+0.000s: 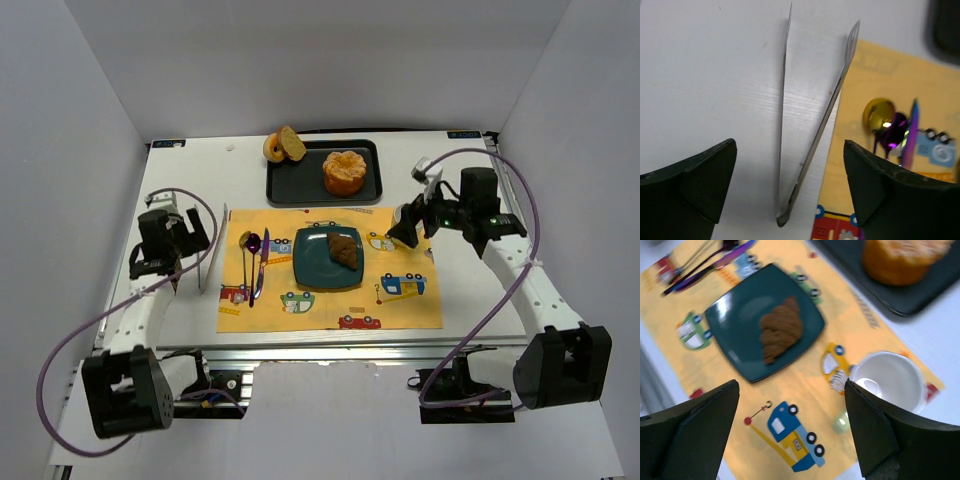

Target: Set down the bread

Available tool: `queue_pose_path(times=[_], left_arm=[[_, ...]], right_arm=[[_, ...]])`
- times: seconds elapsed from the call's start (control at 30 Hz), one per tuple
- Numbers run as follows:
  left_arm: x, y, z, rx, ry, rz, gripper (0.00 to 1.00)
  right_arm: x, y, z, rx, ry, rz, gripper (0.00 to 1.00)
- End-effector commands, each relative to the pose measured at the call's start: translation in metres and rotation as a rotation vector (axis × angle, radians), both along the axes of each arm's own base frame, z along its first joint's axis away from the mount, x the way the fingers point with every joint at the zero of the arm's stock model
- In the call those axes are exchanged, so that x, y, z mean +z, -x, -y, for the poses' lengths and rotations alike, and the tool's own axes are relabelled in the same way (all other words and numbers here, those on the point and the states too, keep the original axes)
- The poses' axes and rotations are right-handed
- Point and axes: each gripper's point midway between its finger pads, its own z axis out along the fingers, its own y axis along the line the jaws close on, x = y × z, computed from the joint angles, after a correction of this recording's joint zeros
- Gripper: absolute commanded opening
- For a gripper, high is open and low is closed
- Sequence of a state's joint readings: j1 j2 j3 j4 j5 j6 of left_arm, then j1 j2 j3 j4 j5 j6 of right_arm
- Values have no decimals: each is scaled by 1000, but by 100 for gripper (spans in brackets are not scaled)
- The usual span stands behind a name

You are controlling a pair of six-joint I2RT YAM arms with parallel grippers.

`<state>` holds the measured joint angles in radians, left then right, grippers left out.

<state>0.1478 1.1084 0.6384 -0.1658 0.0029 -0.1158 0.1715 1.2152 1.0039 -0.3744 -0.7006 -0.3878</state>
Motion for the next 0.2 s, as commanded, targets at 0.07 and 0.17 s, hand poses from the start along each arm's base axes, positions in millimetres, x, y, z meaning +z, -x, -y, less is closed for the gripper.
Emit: queue_pose_path(times=[0.07, 0.17], left_arm=[[70, 0, 5, 100, 135, 216, 72], [93, 3, 17, 75, 203, 289, 23]], right_arm=[[41, -48, 25, -339, -32, 26, 89], [44, -50, 26, -343, -39, 51, 90]])
